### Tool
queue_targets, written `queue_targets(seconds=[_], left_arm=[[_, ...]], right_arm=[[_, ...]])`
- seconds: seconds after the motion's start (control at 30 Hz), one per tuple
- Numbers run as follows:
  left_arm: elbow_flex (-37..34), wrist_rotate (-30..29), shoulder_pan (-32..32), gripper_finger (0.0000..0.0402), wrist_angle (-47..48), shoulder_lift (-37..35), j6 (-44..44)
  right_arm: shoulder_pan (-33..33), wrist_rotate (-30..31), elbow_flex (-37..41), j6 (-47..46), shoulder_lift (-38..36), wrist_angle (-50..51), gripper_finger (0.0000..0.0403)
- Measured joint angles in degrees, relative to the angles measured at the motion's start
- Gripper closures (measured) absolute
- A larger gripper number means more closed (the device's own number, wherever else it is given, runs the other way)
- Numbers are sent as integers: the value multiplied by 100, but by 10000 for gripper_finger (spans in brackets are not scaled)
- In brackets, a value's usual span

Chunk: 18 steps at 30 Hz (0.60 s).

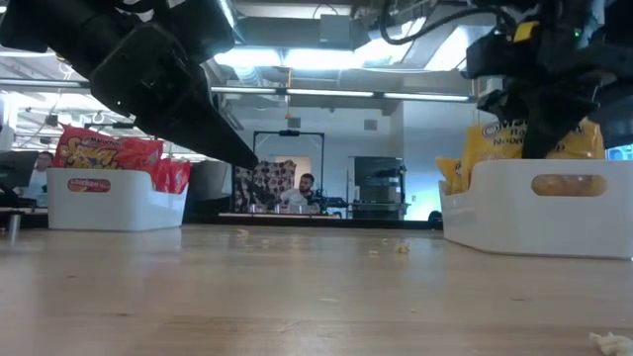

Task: Sort Maruchan noodles
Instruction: Put the right yellow noodle into the bottom white bin

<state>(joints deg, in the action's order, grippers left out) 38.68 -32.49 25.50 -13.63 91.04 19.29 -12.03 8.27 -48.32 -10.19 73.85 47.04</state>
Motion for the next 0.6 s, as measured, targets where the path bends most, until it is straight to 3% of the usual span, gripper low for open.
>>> queue_targets(seconds=[0.3,0.6], left_arm=[[0,0,2,260,-2,0,0],[0,9,2,260,-9,0,0]], right_arm=[[4,28,573,-31,4,-563,267],[4,-31,466,-110,72,-379,175]])
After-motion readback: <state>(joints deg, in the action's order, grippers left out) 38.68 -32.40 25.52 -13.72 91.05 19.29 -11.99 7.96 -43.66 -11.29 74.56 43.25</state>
